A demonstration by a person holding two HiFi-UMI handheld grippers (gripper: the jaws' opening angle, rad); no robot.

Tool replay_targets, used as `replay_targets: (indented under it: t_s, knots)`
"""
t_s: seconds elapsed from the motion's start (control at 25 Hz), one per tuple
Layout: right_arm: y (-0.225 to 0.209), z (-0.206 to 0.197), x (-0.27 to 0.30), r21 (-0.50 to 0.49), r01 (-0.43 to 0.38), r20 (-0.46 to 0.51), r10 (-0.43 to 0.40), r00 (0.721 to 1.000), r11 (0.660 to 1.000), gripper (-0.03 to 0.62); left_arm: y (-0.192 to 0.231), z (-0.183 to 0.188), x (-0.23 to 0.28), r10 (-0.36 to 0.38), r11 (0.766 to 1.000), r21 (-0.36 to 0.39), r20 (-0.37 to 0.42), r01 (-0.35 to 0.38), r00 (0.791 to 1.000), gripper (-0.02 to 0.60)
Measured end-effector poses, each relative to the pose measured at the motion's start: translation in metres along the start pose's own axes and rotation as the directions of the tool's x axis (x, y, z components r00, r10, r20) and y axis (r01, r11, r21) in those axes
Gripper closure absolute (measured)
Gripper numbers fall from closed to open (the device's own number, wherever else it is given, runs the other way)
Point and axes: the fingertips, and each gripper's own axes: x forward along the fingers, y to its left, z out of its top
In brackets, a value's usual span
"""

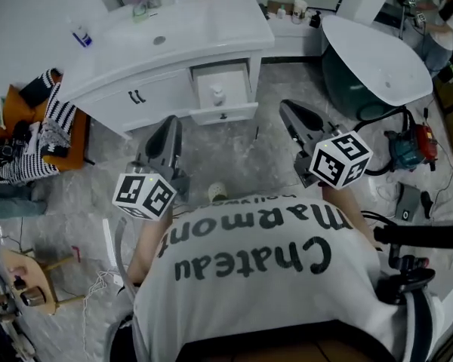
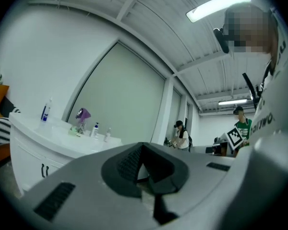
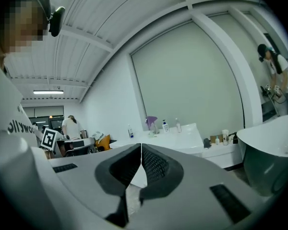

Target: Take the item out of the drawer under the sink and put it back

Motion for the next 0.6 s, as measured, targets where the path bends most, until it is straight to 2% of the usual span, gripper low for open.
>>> replay_targets:
  t_s: [0.28, 0.6]
  knots:
    - [-0.008, 0.006, 0.064, 0.012, 0.032, -0.029, -0.032, 0.999, 0.999, 0.582, 0.053, 0.021, 0.041, -0.072, 0.997, 0.011, -0.031, 0.072, 0.997, 0.577]
    - [0.000, 0.002, 0.118, 0.009, 0.064, -0.039, -0.063, 0.997, 0.998, 0.582, 0.106, 0.031, 0.059, -0.098, 0.995, 0.001, -0.035, 0.098, 0.995, 0.577]
